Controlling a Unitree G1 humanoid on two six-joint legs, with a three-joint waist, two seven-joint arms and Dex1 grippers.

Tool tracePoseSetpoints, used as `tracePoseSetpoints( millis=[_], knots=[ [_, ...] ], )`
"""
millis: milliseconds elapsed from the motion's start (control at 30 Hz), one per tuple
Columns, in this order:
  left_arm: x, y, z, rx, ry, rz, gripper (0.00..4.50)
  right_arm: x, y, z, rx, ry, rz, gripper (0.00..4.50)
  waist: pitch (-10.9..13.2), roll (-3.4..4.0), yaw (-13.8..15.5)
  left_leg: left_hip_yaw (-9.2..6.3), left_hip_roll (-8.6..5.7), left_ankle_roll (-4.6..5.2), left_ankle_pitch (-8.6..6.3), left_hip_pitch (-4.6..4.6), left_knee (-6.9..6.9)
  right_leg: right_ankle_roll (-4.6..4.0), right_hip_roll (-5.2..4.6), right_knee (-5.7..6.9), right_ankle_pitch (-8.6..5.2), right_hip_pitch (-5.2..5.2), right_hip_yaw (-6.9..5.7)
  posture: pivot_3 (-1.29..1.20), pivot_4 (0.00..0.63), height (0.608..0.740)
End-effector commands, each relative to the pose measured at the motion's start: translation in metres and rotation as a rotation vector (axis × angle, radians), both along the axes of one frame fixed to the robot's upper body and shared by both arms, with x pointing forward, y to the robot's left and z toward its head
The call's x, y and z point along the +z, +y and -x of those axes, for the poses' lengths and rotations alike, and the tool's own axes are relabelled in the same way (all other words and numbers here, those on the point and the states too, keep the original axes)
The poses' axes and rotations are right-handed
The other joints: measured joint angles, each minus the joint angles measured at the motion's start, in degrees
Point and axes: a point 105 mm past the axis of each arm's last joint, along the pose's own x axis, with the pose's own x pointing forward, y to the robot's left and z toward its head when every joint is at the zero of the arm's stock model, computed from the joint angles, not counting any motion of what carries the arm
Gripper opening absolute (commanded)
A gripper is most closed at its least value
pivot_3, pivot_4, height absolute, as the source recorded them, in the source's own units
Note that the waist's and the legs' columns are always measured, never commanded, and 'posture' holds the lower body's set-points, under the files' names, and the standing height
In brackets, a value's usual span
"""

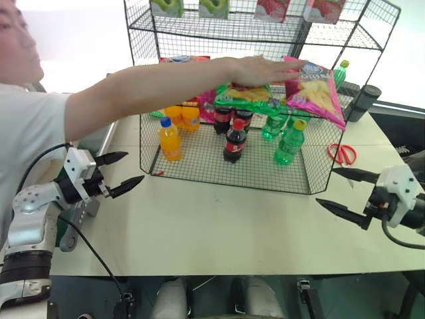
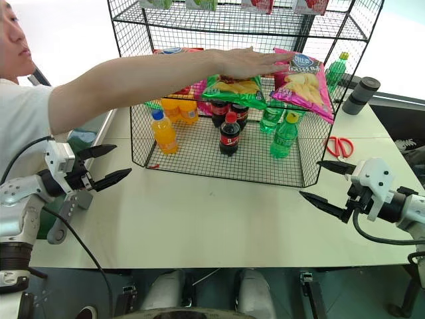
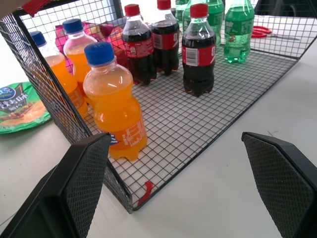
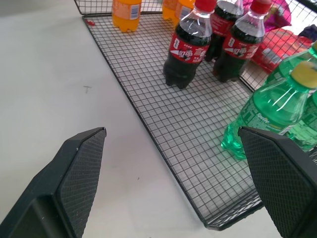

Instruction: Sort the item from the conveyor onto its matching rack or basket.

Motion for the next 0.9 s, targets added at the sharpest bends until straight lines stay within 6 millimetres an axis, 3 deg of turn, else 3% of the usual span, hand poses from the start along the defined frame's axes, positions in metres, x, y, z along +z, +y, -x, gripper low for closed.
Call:
tracePoseSetpoints(
  millis=[33, 900],
  knots=[
    [0.0058, 0.0054, 0.0015, 0.018, -0.037, -0.002, 4.5, 0.0089, 0.0006, -0.004, 0.013, -0.043, 0.018, 4.45, 0.0, 0.0, -0.01, 0.0, 0.0, 0.0, 0.0, 0.0, 0.0, 0.0, 0.0, 0.0, 0.0, 0.0, 0.0, 0.0, 0.15, 0.738],
    [0.0023, -0.0001, -0.0022, 0.028, -0.047, -0.03, 4.5, 0.0083, 0.0038, -0.006, 0.027, -0.046, 0.037, 4.45, -0.01, -0.01, 0.01, 0.0, 0.0, -0.02, 0.01, 0.01, 0.02, 0.0, -0.01, 0.05, 0.0, 0.0, 0.0, 0.0, 0.15, 0.738]
  ],
)
